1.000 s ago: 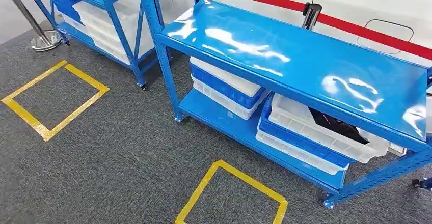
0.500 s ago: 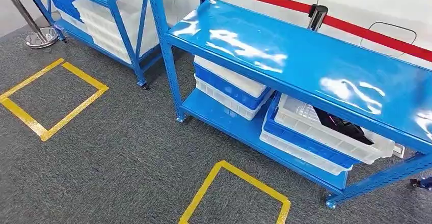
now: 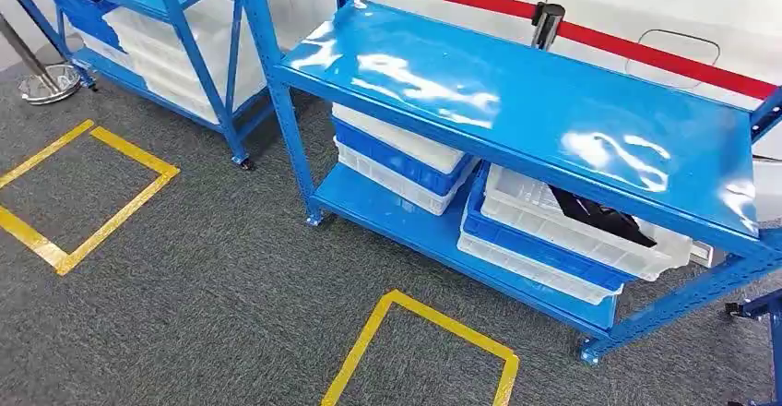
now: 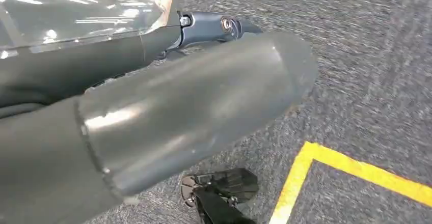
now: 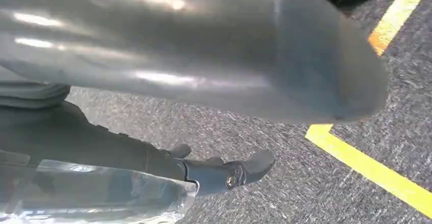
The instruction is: Take the parts from the cabinet and place them on the table.
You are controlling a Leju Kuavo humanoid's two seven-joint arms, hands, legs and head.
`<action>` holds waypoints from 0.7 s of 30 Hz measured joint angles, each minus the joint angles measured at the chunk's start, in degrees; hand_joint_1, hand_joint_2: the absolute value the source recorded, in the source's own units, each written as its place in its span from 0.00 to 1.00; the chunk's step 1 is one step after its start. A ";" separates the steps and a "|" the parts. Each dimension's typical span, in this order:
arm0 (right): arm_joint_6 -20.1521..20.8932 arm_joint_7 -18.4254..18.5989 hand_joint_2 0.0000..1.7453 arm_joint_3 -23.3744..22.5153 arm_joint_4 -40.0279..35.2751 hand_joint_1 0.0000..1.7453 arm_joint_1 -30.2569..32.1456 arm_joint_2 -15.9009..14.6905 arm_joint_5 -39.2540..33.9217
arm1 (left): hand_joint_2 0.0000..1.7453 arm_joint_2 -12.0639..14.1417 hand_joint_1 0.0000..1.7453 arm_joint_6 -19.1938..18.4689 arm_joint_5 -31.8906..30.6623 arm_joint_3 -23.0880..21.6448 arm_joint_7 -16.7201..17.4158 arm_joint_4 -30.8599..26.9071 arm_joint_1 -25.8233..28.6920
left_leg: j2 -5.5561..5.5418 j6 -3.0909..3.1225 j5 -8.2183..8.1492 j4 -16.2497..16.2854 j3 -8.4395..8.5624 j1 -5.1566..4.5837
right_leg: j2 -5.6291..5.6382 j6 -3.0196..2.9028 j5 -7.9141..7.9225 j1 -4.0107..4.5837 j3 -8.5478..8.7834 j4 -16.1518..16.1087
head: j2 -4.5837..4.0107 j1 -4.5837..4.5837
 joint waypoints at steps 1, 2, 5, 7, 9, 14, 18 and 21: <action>0.00 0.00 0.00 0.00 0.00 0.00 -0.06 0.00 0.00 | 0.00 0.02 0.00 0.02 0.00 0.00 0.02 0.00 -0.10 | 0.40 -0.41 -0.24 0.00 0.29 0.12 | 1.22 -0.76 0.09 0.00 -0.10 0.07 | 0.00 -0.15; 0.00 0.00 0.00 0.00 0.00 0.00 0.00 0.00 0.00 | 0.00 0.00 0.00 0.02 0.00 0.00 0.02 0.00 -0.17 | 1.05 -0.75 -0.40 -0.04 0.57 0.26 | 1.69 -1.18 0.05 0.22 -0.04 0.08 | 0.00 -0.28; 0.00 0.00 0.00 -0.02 0.00 0.00 0.07 0.02 0.00 | 0.00 0.04 0.00 0.07 0.00 0.00 0.02 -0.02 -0.39 | -0.71 -2.20 -1.63 1.30 0.56 1.00 | 3.52 -2.48 0.62 -0.65 0.69 -0.26 | 0.00 -0.35; 0.00 0.00 0.00 -0.02 0.00 0.00 -0.02 0.04 0.06 | 0.00 0.00 0.00 0.11 0.00 -0.02 0.02 -0.02 -0.11 | -3.47 -2.66 -6.61 8.93 -2.71 1.27 | 4.65 -3.14 0.88 -0.59 0.49 -0.23 | 0.00 -0.44; 0.02 0.00 0.00 -0.02 0.00 0.00 0.03 0.15 0.11 | 0.00 0.00 0.00 0.11 -0.02 -0.02 0.09 -0.02 0.01 | -3.93 -2.98 -9.65 16.99 -6.67 1.37 | 6.06 -3.19 0.90 -0.40 0.33 -0.17 | 0.00 -0.44; 0.02 0.00 0.00 -0.02 0.00 0.00 0.20 0.22 0.11 | 0.00 0.04 0.00 0.13 -0.07 -0.02 0.13 0.00 0.01 | -6.83 -2.77 0.54 2.60 -0.90 2.11 | 9.88 -3.11 0.88 -0.45 0.79 -0.10 | 0.00 -0.44; 0.02 0.00 0.00 -0.02 0.00 0.00 0.12 0.22 0.11 | 0.00 -0.02 0.00 0.17 -0.22 -0.04 0.26 0.02 -0.18 | -7.49 -1.57 -0.26 0.55 -0.07 1.40 | 12.05 -1.33 1.14 -0.48 -0.66 -0.31 | 0.00 -0.74; 0.02 -0.02 0.00 -0.02 0.00 0.00 0.30 0.09 0.11 | 0.00 -0.13 0.00 0.22 -0.22 -0.02 0.22 -0.02 -0.33 | -5.50 0.19 0.83 -1.24 0.57 1.59 | 7.13 -1.30 -0.57 -0.01 -1.95 2.76 | 0.00 -0.63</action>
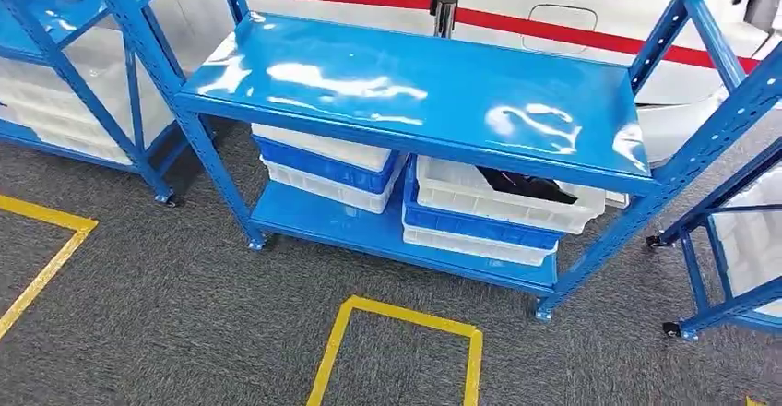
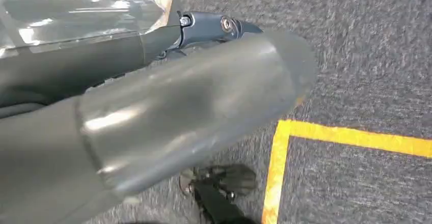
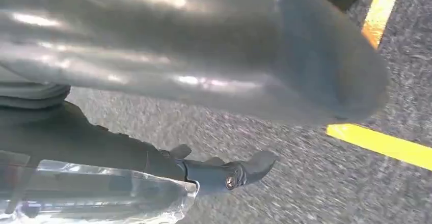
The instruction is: Take the parts from the cabinet and place them on the table.
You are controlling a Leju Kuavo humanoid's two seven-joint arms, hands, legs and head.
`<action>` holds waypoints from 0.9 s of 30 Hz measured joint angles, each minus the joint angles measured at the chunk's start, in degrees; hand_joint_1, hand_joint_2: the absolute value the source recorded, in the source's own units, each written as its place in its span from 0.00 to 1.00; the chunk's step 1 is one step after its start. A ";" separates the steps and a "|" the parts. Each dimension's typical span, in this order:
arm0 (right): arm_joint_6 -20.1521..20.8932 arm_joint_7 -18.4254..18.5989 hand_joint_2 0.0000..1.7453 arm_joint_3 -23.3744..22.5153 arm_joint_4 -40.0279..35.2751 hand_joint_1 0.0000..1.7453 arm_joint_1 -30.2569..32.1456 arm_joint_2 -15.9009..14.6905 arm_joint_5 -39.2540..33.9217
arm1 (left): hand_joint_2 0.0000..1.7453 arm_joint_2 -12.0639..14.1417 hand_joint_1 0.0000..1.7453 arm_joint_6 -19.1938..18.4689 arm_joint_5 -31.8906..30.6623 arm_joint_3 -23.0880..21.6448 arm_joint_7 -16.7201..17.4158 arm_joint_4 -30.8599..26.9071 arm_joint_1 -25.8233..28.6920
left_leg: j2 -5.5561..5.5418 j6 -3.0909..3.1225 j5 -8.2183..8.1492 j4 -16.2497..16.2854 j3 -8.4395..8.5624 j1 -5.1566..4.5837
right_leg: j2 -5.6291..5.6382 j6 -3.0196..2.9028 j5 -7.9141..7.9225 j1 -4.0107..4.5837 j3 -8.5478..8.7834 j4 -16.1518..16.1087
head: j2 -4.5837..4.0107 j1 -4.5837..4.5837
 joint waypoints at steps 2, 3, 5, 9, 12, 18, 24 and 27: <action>0.02 -0.11 0.00 0.00 0.00 0.00 -0.29 0.07 0.04 | 0.00 0.04 0.00 0.31 0.00 0.02 0.00 0.00 0.22 | 1.73 0.19 -0.04 0.03 -0.11 -0.20 | -1.32 -0.72 -4.25 -0.18 -4.49 8.51 | 0.00 0.00; 0.00 -0.15 0.00 0.00 0.00 0.00 -0.31 0.09 0.07 | 0.00 0.04 0.00 0.31 0.00 0.02 -0.02 0.00 0.28 | 2.76 0.22 -0.06 0.07 -0.31 -0.31 | -1.40 -0.66 -5.87 -0.20 -6.74 13.13 | 0.00 0.00; 0.02 -0.15 0.00 0.00 0.00 0.00 -0.11 -0.02 0.15 | 0.00 -0.04 0.00 0.31 0.09 0.00 -0.02 0.00 0.27 | 4.22 0.18 -0.09 0.10 -0.31 -0.33 | -1.56 0.25 -5.45 -0.21 -6.79 13.83 | 0.00 0.02; 0.02 -0.17 0.00 0.00 0.00 0.00 -0.26 -0.26 0.24 | 0.00 -0.13 0.00 0.33 0.09 0.02 -0.07 0.00 0.23 | 6.80 -0.64 -0.63 0.51 0.04 -0.93 | -7.27 1.18 0.36 -0.15 2.47 -3.07 | 0.00 0.00; 0.00 -0.24 0.00 0.00 0.00 0.00 -0.24 -0.24 0.24 | 0.00 -0.15 0.00 0.35 0.09 0.02 -0.11 0.00 0.01 | 8.43 -1.71 -1.35 0.53 1.01 -0.75 | -5.50 0.12 0.80 0.39 2.29 -3.17 | 0.00 -0.42; 0.00 -0.22 0.00 -0.02 0.00 0.00 -0.23 -0.26 0.22 | 0.00 -0.20 0.00 0.39 0.09 0.00 -0.13 0.00 0.22 | 1.66 -3.43 -10.32 15.33 -5.01 0.24 | -1.60 -1.76 1.84 -0.54 2.31 -3.37 | 0.00 -0.61; 0.02 -0.17 0.00 -0.02 0.00 0.00 -0.08 0.00 0.22 | 0.00 -0.09 0.00 0.41 0.13 0.02 -0.11 0.04 0.41 | -4.54 -2.86 -1.15 2.00 0.24 0.89 | 2.96 -1.41 1.98 -0.55 2.43 -3.24 | 0.00 -0.72; -0.06 -0.26 0.00 -0.02 0.00 0.00 -0.42 0.09 0.33 | 0.00 -0.11 0.00 0.39 0.15 0.02 -0.07 0.09 0.35 | -3.64 -2.12 -1.62 1.27 0.30 0.17 | 4.60 -0.02 2.32 -0.33 1.65 -3.23 | 0.00 -1.16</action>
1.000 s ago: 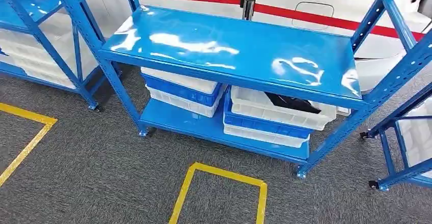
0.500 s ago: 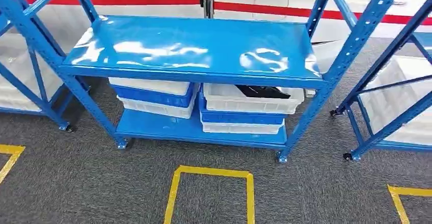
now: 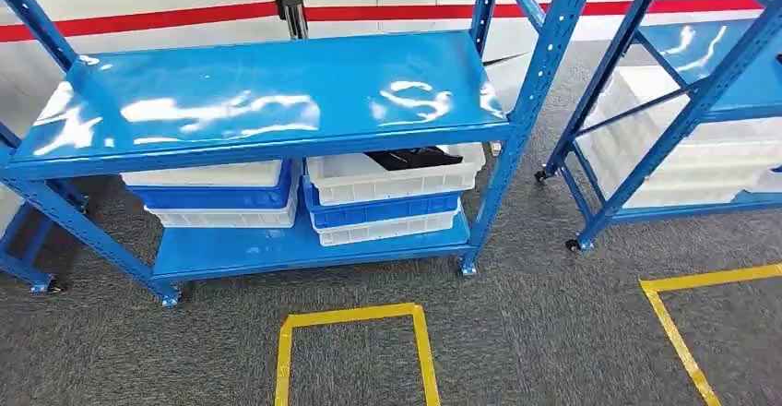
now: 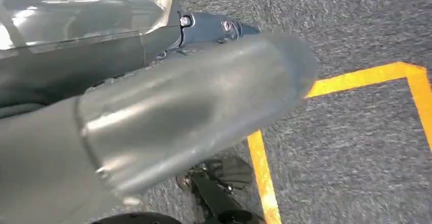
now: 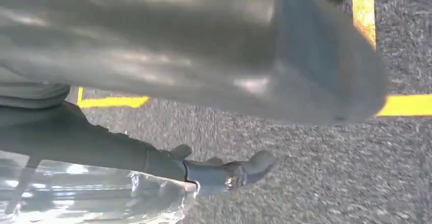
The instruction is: Take the parts from the cabinet and place them on the table.
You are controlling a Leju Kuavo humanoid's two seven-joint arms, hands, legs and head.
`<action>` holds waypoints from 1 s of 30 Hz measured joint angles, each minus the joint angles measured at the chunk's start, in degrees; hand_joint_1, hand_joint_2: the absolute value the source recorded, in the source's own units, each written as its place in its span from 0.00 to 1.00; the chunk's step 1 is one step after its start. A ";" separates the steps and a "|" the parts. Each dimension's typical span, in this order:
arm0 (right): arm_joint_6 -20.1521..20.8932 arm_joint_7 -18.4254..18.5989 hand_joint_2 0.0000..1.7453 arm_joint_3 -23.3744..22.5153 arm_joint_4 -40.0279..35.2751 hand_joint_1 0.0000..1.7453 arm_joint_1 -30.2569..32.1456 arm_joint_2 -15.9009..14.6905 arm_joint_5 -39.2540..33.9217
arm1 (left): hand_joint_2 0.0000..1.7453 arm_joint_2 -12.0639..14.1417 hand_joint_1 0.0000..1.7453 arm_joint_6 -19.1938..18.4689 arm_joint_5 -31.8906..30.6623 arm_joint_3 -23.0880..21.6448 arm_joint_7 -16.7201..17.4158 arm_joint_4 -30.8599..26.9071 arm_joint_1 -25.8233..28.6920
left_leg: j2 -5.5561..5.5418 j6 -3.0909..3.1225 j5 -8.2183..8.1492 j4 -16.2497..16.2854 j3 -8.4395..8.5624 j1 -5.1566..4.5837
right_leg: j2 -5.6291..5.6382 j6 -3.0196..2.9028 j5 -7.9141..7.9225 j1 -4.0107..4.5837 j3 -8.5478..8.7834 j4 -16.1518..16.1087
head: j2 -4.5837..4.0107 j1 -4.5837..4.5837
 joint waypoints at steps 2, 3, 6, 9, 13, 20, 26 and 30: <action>-0.55 -0.04 0.00 0.00 0.00 0.00 0.31 0.02 0.09 | 0.00 -0.09 0.00 -0.02 0.28 0.07 0.26 -0.02 -0.22 | 1.22 1.40 0.93 -1.05 0.32 0.27 | 0.26 0.91 0.14 0.03 -0.61 0.07 | 0.00 -0.09; -0.83 0.00 0.00 0.00 0.00 0.00 0.35 0.02 0.17 | 0.00 -0.07 0.00 -0.04 0.37 0.11 0.89 0.00 -0.33 | 1.67 1.72 1.28 -1.40 0.43 0.06 | -2.42 0.71 -0.62 0.04 -1.10 1.45 | 0.00 -0.16; -1.20 0.33 0.00 0.02 0.00 0.00 -0.24 0.15 0.77 | 1.00 -0.02 0.00 -0.09 0.52 0.31 2.27 0.02 0.07 | 3.70 2.32 1.41 -1.41 -0.03 -0.30 | -5.86 -0.29 -7.16 -0.06 -7.29 13.67 | 0.00 -0.04; -1.92 0.52 1.00 0.02 0.00 0.00 0.00 0.20 0.99 | 1.00 -0.11 0.00 -0.09 0.52 0.31 2.56 0.00 0.08 | 4.85 2.19 1.53 -1.31 -0.35 -0.32 | -6.12 1.02 -7.09 -0.09 -7.10 15.41 | 0.00 0.00; -1.79 1.03 1.00 0.00 0.00 0.00 0.54 0.17 0.46 | 1.00 -0.15 0.00 -0.26 0.05 1.10 3.82 -0.53 0.01 | 5.48 1.08 1.00 -0.45 -0.42 -0.94 | -6.73 1.60 -2.41 -0.02 1.57 0.06 | 0.00 -0.02; -1.60 1.16 1.00 0.07 0.00 0.00 1.19 0.24 0.00 | 1.00 -0.13 0.00 -0.87 -0.83 2.19 4.42 -1.20 0.07 | 5.43 0.81 0.86 -0.39 -0.36 -0.92 | -6.69 0.89 -2.05 -0.41 1.63 -0.12 | 0.00 -0.22; 2.56 2.08 0.00 3.04 -3.19 0.00 5.35 -0.28 -5.25 | 0.00 0.66 0.00 -9.79 -12.11 14.15 12.68 -5.05 5.68 | 5.26 1.43 1.15 -0.83 -0.22 -0.27 | -6.73 0.05 -1.98 0.42 1.89 -0.08 | 0.00 -0.68; 4.20 2.30 0.00 4.57 -4.96 0.00 6.67 -0.77 -7.19 | 0.00 0.96 0.00 -13.17 -16.47 18.51 15.67 -6.64 7.88 | 5.26 -0.17 0.92 -0.92 -0.02 -0.09 | -6.74 -0.27 -2.19 0.66 1.77 -0.06 | 0.00 -0.64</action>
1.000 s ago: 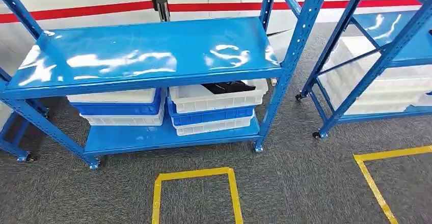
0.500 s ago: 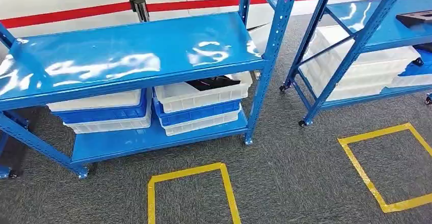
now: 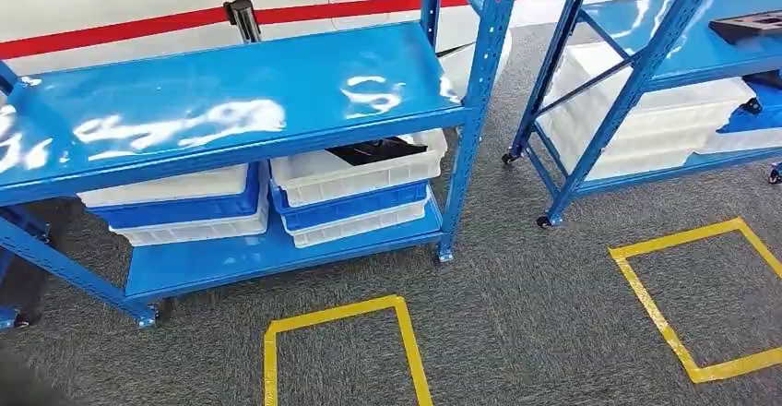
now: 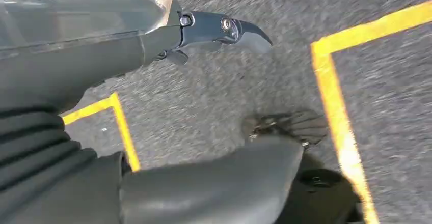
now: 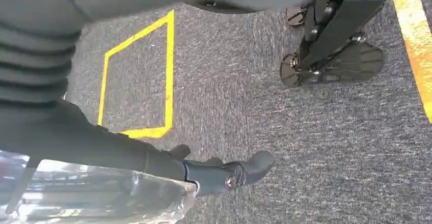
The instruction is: Take the parts from the cabinet and place them on the table.
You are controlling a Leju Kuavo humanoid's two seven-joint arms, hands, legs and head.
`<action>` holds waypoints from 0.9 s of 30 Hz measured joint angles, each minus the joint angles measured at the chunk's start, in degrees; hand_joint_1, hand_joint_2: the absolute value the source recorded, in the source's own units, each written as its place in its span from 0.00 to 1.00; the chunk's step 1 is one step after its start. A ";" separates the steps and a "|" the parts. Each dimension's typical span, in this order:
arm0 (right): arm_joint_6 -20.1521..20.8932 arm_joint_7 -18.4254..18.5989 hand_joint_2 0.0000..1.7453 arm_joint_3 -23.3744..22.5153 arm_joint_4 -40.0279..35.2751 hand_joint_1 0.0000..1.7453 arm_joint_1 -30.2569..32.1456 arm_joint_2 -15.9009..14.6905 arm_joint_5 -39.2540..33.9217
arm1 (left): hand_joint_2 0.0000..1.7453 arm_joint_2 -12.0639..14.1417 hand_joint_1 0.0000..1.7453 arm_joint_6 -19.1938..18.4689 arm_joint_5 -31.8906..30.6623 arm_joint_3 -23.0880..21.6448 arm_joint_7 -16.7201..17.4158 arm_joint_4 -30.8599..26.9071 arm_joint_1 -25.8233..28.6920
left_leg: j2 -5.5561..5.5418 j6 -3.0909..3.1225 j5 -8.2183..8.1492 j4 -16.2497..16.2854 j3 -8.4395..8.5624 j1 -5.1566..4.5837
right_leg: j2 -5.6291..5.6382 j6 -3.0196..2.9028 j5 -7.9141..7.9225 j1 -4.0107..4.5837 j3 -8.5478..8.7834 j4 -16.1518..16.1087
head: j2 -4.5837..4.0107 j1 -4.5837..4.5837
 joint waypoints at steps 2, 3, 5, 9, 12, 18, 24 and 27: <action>0.72 0.04 0.00 0.83 -0.90 0.00 0.68 -0.22 -1.03 | 0.00 0.20 0.00 -1.54 -2.00 2.37 1.62 -0.68 1.08 | 0.00 -0.01 0.00 0.01 -0.01 -0.04 | 0.00 0.00 0.00 -0.03 0.00 0.00 | 0.00 -0.04; 1.20 0.09 0.00 1.33 -1.41 0.00 1.05 -0.31 -1.49 | 0.00 0.33 0.00 -2.47 -3.13 3.39 2.45 -1.09 1.61 | 0.00 -0.01 0.00 0.02 -0.01 -0.07 | 0.00 0.00 0.00 -0.06 0.01 0.00 | 0.00 -0.02; 1.94 0.17 0.00 2.09 -2.31 0.00 1.77 -0.50 -2.55 | 0.00 0.54 0.00 -4.11 -5.20 5.55 3.95 -1.86 2.75 | 0.00 0.00 -0.01 0.03 -0.01 -0.20 | 0.00 0.01 0.00 -0.12 0.00 0.00 | 0.00 -0.04; 3.62 0.48 0.00 3.69 -4.08 0.00 3.12 -0.85 -4.67 | 0.00 0.98 0.00 -7.74 -9.86 9.90 7.21 -3.32 4.84 | 0.00 0.03 -0.02 0.03 -0.03 -0.35 | 0.00 0.02 0.00 -0.30 -0.03 0.00 | 0.00 -0.04; 4.63 0.77 0.00 4.43 -4.89 0.00 3.65 -1.09 -5.99 | 0.00 1.18 0.00 -9.95 -12.62 12.05 9.24 -4.07 5.82 | 0.00 0.04 -0.04 0.04 -0.03 -0.39 | 0.00 0.03 0.00 -0.34 -0.05 0.00 | 0.00 -0.04; 5.11 0.79 0.00 5.31 -5.68 0.00 4.02 -1.20 -6.29 | 0.00 1.33 0.00 -10.59 -13.25 13.71 9.83 -4.77 6.36 | 0.00 0.05 -0.04 0.04 -0.01 -0.39 | 0.00 0.03 0.00 -0.34 -0.02 -0.01 | 0.00 -0.02; 5.11 0.79 0.00 5.53 -6.01 0.00 4.15 -1.27 -6.36 | 0.00 1.35 0.00 -10.59 -13.25 14.54 9.90 -4.96 6.55 | 0.00 0.04 -0.03 0.04 0.00 -0.38 | 0.00 0.03 0.00 -0.33 -0.02 -0.01 | 0.00 -0.04; 5.11 0.79 0.00 5.55 -6.10 0.00 4.15 -1.29 -6.38 | 0.00 1.35 0.00 -10.59 -13.25 14.69 9.90 -4.99 6.60 | 0.00 0.04 -0.03 0.04 -0.01 -0.38 | 0.00 0.03 0.00 -0.33 -0.02 -0.01 | 0.00 -0.04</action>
